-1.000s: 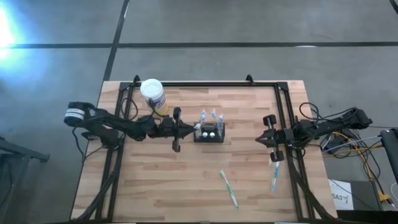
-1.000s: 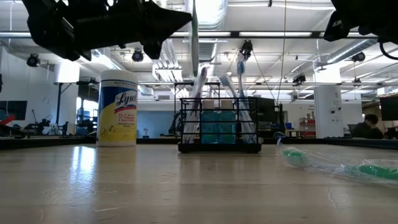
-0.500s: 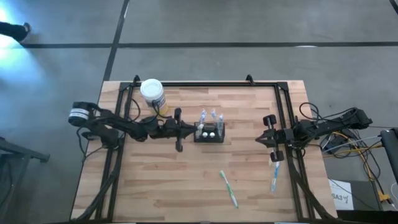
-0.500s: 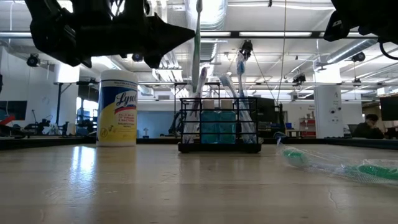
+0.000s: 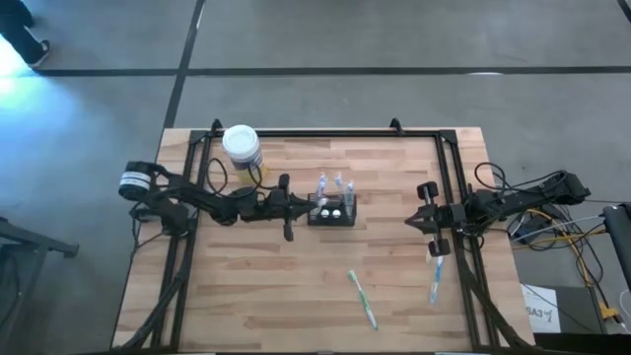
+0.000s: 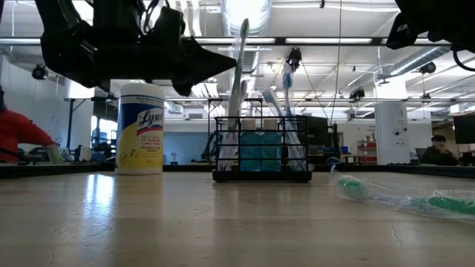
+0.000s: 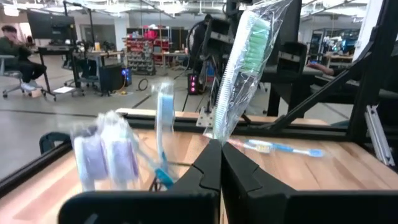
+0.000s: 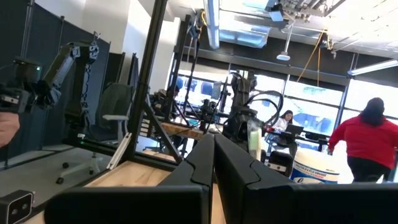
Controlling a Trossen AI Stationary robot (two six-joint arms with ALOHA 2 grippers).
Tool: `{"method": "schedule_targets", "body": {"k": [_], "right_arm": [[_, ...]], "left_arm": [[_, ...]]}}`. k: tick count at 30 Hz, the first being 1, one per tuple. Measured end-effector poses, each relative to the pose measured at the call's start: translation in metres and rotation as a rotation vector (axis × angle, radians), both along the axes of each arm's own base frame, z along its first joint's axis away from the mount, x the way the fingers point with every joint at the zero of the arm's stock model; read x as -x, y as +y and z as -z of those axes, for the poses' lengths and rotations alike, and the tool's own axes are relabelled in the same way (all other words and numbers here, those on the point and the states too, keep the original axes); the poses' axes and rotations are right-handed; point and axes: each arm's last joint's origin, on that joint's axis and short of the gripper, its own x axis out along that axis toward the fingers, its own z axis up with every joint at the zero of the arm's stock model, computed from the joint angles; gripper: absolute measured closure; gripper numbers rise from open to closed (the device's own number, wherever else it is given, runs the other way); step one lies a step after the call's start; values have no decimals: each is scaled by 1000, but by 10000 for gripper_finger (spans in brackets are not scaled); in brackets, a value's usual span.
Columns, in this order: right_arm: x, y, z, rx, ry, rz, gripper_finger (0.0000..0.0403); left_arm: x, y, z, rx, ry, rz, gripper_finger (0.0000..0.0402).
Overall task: Pick & Place toothbrushing station
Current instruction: Put the left green toothbrush into the wire organizer
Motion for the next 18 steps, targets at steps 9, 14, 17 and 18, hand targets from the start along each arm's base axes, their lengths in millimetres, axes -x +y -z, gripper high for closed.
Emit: {"method": "schedule_targets", "body": {"k": [9, 14, 17, 18], "right_arm": [[0, 0, 0, 0, 0, 0, 394], [0, 0, 0, 0, 0, 0, 394], [0, 0, 0, 0, 0, 0, 394], [0, 0, 0, 0, 0, 0, 394]], "left_arm": [[-5, 1, 19, 10, 70, -35, 401], [-7, 2, 26, 16, 95, -42, 401], [-8, 3, 32, 20, 115, -61, 401], [-8, 3, 34, 20, 122, -64, 401]]}}
